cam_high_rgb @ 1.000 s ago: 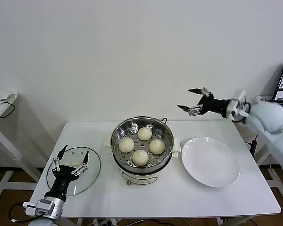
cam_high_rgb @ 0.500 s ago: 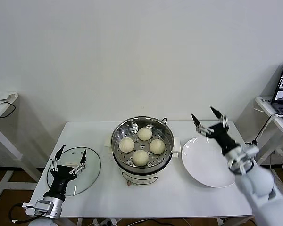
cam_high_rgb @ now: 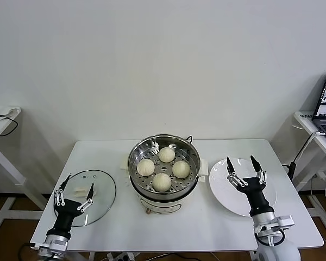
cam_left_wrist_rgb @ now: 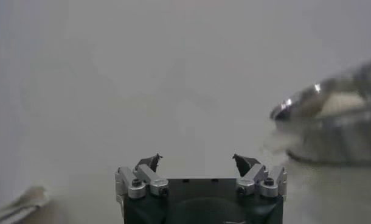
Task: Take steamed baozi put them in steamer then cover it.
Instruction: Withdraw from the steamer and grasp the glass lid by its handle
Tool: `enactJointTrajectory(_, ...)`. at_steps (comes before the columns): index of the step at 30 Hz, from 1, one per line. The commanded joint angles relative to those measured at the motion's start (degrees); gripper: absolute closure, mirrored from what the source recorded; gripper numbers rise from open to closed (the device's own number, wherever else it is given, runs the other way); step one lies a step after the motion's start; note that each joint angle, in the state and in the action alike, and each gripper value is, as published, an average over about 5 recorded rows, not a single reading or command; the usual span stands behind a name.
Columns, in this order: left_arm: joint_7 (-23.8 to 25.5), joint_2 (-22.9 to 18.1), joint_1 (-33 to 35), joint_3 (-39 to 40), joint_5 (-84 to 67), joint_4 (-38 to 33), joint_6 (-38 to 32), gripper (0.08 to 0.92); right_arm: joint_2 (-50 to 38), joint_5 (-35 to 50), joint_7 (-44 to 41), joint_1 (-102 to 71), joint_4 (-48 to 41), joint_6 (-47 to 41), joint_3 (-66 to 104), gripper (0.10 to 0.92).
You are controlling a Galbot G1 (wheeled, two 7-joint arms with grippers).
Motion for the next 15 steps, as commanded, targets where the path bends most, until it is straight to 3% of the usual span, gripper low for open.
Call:
enactJointTrajectory(1, -17.08, 1.99, -0.49, -1.76, 46.41, 13.19, -9.43, 0.177, 4.47, -1.62, 1.58, -2.95, -0.87, 2.79, 0.74, 0.203)
enactJointTrajectory(6, -20.37, 1.92, -2.57, -3.39, 54.68, 16.93, -9.7, 0.177, 4.5, -1.82, 1.48, -2.46, -2.31, 3.3, 0.09, 0.203)
enactJointTrajectory(15, -21.85, 2.25, -5.22, -3.55, 57.3, 19.96, -8.89, 0.177, 5.1, -2.35, 1.48, -2.59, -3.08, 3.76, -0.9, 0.203)
